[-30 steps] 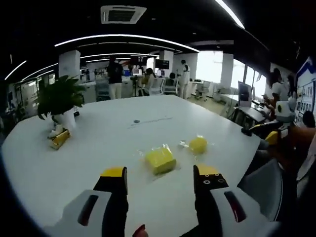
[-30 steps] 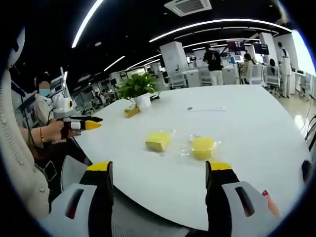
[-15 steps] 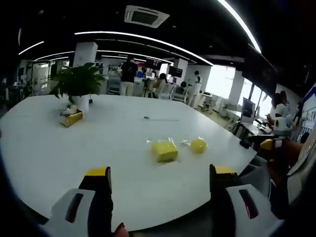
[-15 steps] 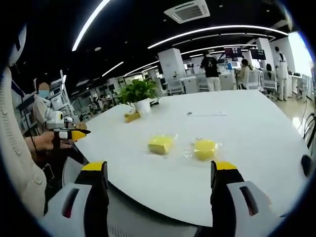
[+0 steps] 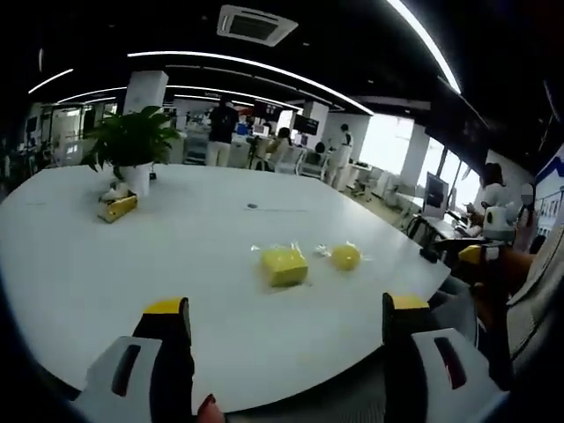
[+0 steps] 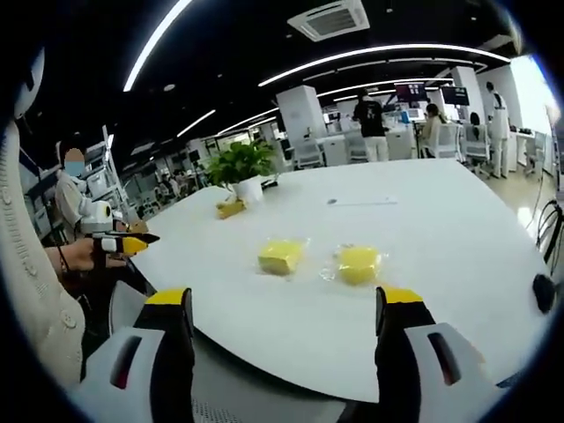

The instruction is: Compare the silicone blocks by pressing each to a similar depth, holding the contact briefly, and releasing to observe deformation and rebound differences across the visible hardness samples.

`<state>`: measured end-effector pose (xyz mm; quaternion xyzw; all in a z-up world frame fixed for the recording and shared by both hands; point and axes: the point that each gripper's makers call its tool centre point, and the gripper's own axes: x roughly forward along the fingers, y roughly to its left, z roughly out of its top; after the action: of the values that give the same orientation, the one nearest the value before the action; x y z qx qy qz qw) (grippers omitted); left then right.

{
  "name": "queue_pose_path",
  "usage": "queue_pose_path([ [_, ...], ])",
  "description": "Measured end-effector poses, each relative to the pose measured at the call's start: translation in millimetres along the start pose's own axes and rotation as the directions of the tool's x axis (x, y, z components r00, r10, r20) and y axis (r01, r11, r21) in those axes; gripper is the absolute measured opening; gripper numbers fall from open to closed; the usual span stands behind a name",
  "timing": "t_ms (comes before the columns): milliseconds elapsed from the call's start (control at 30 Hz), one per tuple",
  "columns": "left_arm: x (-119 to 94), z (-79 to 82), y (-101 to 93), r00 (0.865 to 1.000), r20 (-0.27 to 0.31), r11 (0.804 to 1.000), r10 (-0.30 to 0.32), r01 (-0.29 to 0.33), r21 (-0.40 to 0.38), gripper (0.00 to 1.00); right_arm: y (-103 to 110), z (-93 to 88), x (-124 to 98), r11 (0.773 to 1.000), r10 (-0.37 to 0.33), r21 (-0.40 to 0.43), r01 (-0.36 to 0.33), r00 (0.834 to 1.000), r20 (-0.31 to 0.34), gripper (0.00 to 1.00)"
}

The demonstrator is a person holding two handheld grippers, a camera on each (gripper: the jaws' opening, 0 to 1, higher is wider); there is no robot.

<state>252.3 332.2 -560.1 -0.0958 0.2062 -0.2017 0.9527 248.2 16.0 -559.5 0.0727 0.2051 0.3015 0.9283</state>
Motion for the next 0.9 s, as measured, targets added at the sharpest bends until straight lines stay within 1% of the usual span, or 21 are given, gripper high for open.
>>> queue_pose_path([
  [167, 0.0, 7.6, 0.3, 1.0, 0.019, 1.0, -0.003, 0.002, 0.008, 0.9, -0.6, -0.3, 2.6, 1.0, 0.005, -0.001, -0.005, 1.0, -0.01, 0.79],
  [400, -3.4, 11.0, 2.0, 1.0, 0.03, 1.0, 0.0, 0.0, 0.01, 0.89, 2.1, -2.0, 3.1, 1.0, 0.019, -0.015, -0.019, 1.0, -0.022, 0.78],
  [533, -5.6, 9.3, 2.5, 1.0, 0.028, 1.0, 0.003, -0.004, 0.006, 0.89, 4.0, -1.7, 2.6, 0.999, 0.026, -0.021, -0.026, 0.999, -0.023, 0.78],
  [767, -6.6, 4.1, 1.4, 1.0, 0.008, 1.0, 0.003, -0.003, 0.007, 0.88, 4.2, -4.4, 0.2, 0.999, 0.026, -0.025, -0.027, 0.999, -0.034, 0.77],
  [900, -5.1, 5.4, -0.5, 1.0, 0.011, 1.0, 0.0, 0.0, 0.013, 0.88, 5.6, -4.6, -1.9, 0.999, 0.023, -0.025, -0.024, 0.999, -0.028, 0.76],
])
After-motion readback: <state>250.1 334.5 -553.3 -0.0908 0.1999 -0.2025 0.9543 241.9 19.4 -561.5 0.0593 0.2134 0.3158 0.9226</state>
